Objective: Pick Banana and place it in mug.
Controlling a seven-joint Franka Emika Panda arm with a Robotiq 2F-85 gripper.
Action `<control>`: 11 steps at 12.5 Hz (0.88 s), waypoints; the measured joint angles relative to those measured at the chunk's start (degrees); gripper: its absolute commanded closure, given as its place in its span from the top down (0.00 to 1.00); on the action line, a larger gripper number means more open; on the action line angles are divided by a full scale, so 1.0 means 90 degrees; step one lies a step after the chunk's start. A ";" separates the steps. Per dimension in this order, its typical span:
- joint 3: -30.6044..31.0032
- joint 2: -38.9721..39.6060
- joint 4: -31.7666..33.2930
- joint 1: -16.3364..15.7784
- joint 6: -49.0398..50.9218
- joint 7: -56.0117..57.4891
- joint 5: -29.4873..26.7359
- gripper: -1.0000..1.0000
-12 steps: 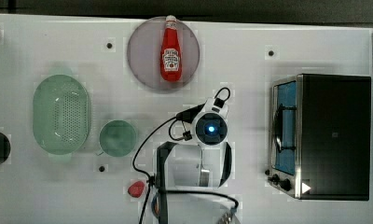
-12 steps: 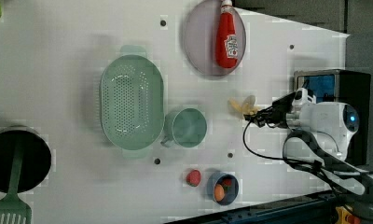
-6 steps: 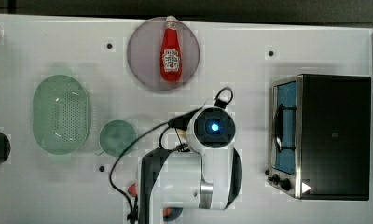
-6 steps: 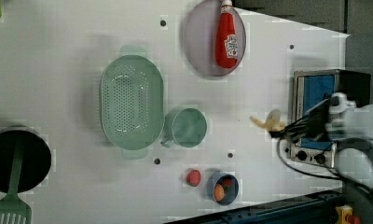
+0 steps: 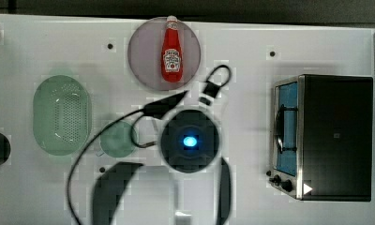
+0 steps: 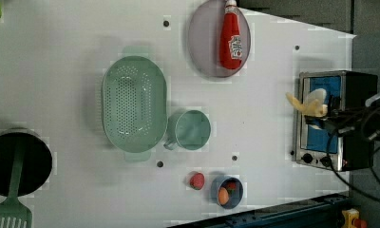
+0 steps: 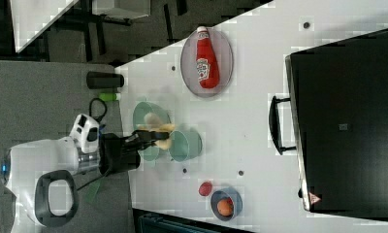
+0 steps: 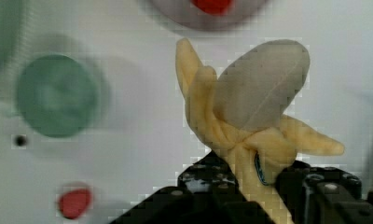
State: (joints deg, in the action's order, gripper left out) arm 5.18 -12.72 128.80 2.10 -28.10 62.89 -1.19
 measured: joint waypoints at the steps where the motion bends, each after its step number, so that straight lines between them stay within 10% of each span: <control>1: 0.0150 0.0057 0.0050 -0.0134 -0.0051 -0.0261 -0.0082 0.32; 11: 0.2021 0.0981 0.0460 -0.0448 -0.0813 -0.3360 -0.0545 0.32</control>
State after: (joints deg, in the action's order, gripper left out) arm 23.37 -3.89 132.94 -1.93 -35.42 32.65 -6.10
